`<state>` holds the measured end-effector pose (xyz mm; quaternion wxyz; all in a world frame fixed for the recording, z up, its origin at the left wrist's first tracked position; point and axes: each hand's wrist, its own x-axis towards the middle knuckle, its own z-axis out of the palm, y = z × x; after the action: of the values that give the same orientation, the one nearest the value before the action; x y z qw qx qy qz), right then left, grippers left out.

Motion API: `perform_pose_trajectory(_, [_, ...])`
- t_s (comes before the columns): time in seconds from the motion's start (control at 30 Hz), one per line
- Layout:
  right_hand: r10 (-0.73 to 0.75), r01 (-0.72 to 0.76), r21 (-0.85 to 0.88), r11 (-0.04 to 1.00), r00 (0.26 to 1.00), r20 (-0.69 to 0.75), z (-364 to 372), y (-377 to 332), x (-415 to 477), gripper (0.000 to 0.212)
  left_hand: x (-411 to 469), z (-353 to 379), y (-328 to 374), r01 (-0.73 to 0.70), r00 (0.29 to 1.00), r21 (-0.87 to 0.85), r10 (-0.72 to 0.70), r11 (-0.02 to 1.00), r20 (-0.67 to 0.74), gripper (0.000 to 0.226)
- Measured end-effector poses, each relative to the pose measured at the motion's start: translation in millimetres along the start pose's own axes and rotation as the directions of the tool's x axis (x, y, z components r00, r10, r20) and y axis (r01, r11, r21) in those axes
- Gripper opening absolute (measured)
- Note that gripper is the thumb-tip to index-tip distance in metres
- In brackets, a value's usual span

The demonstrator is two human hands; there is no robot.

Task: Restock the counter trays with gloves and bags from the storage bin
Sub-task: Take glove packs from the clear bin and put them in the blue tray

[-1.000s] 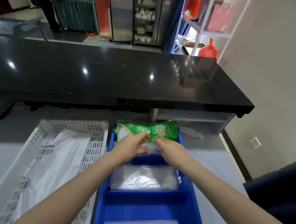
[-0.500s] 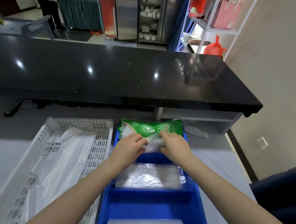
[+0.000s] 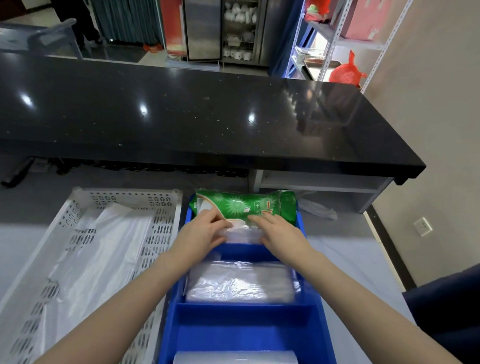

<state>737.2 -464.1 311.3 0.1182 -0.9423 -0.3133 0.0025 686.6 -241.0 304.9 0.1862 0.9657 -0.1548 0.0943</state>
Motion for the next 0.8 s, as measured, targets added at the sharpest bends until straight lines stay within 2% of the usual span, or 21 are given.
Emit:
perform_pose_trajectory(0.13, [0.072, -0.092, 0.091, 0.992, 0.978, 0.197, -0.4, 1.3, 8.5, 0.045, -3.7, -1.9, -6.3, -0.047, 0.996, 0.062, 0.042, 0.997, 0.074, 0.027])
perform_pose_trajectory(0.27, [0.090, -0.106, 0.032, 0.994, 0.939, 0.333, 3.4, 1.4, 19.4, 0.044, 4.6, -4.9, -4.3, 0.106, 0.976, 0.011, -0.106, 0.994, 0.189, 0.025])
perform_pose_trajectory(0.33, [0.100, -0.115, 0.040, 0.993, 0.959, 0.263, 4.3, 2.3, 16.5, 0.035, 8.0, -8.2, -5.5, 0.117, 0.964, 0.019, -0.118, 0.993, 0.237, 0.028])
perform_pose_trajectory(0.43, [0.042, -0.042, -0.012, 0.999, 0.999, 0.027, 7.0, 5.5, 2.1, 0.018, 4.3, -12.1, -7.2, 0.058, 0.957, 0.009, -0.058, 0.998, 0.286, 0.030])
perform_pose_trajectory(0.5, [0.002, -0.001, -0.039, 0.999, 1.000, 0.020, 4.5, 7.2, -3.7, 0.017, -0.7, -14.5, -7.2, 0.018, 0.950, -0.007, -0.015, 1.000, 0.313, 0.031])
perform_pose_trajectory(0.6, [0.041, -0.038, -0.037, 0.999, 0.996, 0.081, -0.6, 4.7, -0.1, 0.024, -1.7, -15.2, -2.6, -0.032, 0.944, -0.012, 0.035, 0.999, 0.328, 0.037])
perform_pose_trajectory(0.7, [0.094, -0.084, -0.110, 0.990, 0.992, 0.085, 0.3, -4.5, 8.4, 0.025, 3.9, -12.3, 1.2, -0.004, 0.966, 0.001, 0.004, 1.000, 0.259, 0.034])
perform_pose_trajectory(0.8, [0.051, -0.053, -0.185, 0.981, 0.999, -0.014, 0.4, -8.3, 8.6, 0.022, 3.6, -5.9, -0.8, 0.022, 0.984, 0.014, -0.024, 1.000, 0.175, 0.022])
